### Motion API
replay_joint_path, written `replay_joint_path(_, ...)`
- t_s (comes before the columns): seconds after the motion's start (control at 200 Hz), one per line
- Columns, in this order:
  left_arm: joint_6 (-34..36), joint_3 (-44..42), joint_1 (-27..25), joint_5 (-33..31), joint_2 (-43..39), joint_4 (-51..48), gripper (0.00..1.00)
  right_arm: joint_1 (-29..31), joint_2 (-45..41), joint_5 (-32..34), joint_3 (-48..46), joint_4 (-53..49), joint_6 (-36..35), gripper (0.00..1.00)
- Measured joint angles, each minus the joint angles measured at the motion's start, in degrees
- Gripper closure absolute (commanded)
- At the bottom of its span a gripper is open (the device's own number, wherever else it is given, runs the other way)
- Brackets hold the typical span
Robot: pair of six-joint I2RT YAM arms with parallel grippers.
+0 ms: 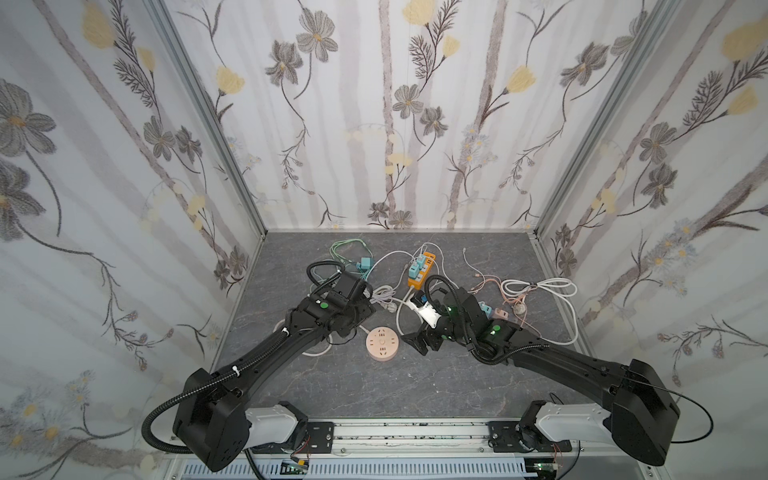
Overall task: Insert the plug
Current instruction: 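Grasp the light green charger with the left gripper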
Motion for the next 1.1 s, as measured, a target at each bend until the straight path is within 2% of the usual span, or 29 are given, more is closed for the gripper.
replay_joint_path(0.065, 6.47, 1.51, 2.91, -6.14, 2.64, -3.04, 0.16, 0.02, -0.42, 2.34, -0.02, 0.52, 0.31, 0.01)
replay_joint_path(0.155, 12.68, 3.87, 9.77, -10.01, 8.04, -6.91, 0.16, 0.02, -0.5, 5.31, 0.11, 0.7, 0.81, 0.01)
replay_joint_path(0.245, 16.72, 5.99, 15.04, -10.12, 12.87, -7.87, 0.21, -0.02, -0.48, 7.61, 0.46, 0.74, 1.14, 0.01)
replay_joint_path(0.35, 19.63, 7.93, 19.26, -7.04, 19.32, -7.78, 0.28, -0.02, -0.35, 9.64, 1.11, 0.72, 1.36, 0.01)
replay_joint_path(0.47, 21.14, 11.65, 21.94, -4.61, 25.49, -7.23, 0.31, -0.02, -0.35, 11.26, 1.7, 0.72, 1.99, 0.01)
replay_joint_path(0.625, 23.56, 15.65, 22.51, -3.1, 30.99, -5.75, 0.32, -0.02, -0.37, 12.7, 1.95, 0.57, 2.69, 0.01)
replay_joint_path(0.775, 23.98, 16.44, 23.04, -1.62, 33.99, -4.37, 0.42, -0.02, -0.09, 13.35, 2.58, 0.44, 2.69, 0.01)
replay_joint_path(0.844, 23.96, 16.33, 23.15, -1.11, 34.97, -4.02, 0.51, -0.02, 0.17, 13.57, 2.95, 0.24, 2.73, 0.01)
replay_joint_path(0.924, 23.8, 15.76, 23.3, -0.87, 35.43, -3.34, 0.78, -0.02, 0.37, 13.73, 3.15, 0.17, 2.86, 0.01)
replay_joint_path(0.969, 23.69, 15.45, 23.34, -0.66, 35.52, -3.02, 0.88, -0.02, 0.39, 13.75, 3.15, -0.07, 2.86, 0.01)
replay_joint_path(1.034, 23.28, 14.88, 23.45, -0.48, 34.6, -2.34, 0.97, -0.02, 0.37, 13.77, 3.15, -0.13, 2.86, 0.01)
replay_joint_path(1.099, 23.54, 13.79, 23.52, -0.31, 32.35, -2.1, 1.0, -0.02, 0.26, 13.77, 3.15, -0.15, 2.89, 0.01)
